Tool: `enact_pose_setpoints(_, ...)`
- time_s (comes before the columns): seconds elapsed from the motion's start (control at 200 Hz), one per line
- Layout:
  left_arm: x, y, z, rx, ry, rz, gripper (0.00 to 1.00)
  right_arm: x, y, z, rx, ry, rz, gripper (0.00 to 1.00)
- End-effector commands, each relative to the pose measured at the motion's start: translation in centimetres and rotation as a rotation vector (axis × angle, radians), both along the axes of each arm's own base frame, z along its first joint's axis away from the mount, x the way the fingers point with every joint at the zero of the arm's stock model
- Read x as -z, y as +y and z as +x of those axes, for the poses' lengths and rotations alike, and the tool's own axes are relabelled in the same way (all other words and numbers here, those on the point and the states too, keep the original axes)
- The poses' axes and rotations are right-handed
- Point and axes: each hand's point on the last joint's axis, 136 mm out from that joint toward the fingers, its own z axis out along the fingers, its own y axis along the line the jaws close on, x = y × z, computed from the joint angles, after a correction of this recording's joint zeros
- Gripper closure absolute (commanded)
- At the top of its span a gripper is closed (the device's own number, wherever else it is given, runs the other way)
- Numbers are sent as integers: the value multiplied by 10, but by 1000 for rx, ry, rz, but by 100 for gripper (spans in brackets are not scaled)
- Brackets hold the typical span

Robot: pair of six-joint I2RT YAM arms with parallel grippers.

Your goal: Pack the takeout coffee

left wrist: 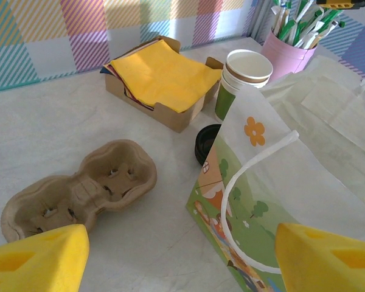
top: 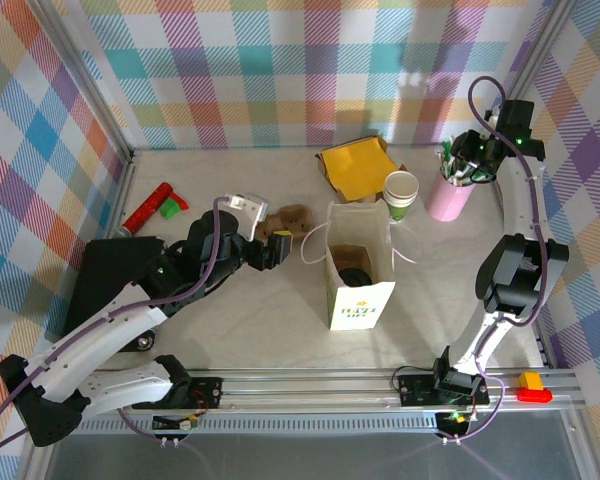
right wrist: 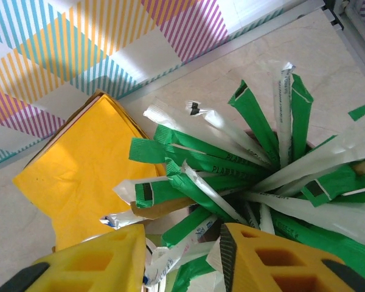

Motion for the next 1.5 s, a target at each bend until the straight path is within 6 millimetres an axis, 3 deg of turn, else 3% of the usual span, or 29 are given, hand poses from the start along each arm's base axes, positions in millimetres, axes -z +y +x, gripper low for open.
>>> enact_pose_setpoints(0.0,0,-2,2,14,-17,-5,20,-12,7,6,-32,-34,18,62)
enact_pose_setpoints(0.23,3,-4,3,19,-14,4,21,-15,18,8,-69,-45,-13,57)
enact_pose_setpoints(0.425,2,-5,4,24,-17,7,21,-6,17,10,-62,-22,-42,61)
enact_pose_setpoints(0.675,1,-2,2,22,-20,8,21,-3,16,10,-58,-13,-53,78)
enact_pose_setpoints(0.83,-2,-2,0,26,-28,4,21,-12,18,8,-64,-23,-57,89)
enact_pose_setpoints(0.99,-6,0,-2,30,-31,-3,21,-39,22,-3,-68,-65,-92,97)
enact_pose_setpoints(1.09,-10,3,-5,31,-33,-8,21,-68,24,-19,-54,-97,-97,98)
enact_pose_setpoints(1.32,-21,14,-15,20,-47,-28,21,-132,37,-64,-66,-218,-97,100)
enact_pose_setpoints(1.495,-22,23,-24,10,-29,-51,21,-174,60,-102,-138,-300,-59,100)
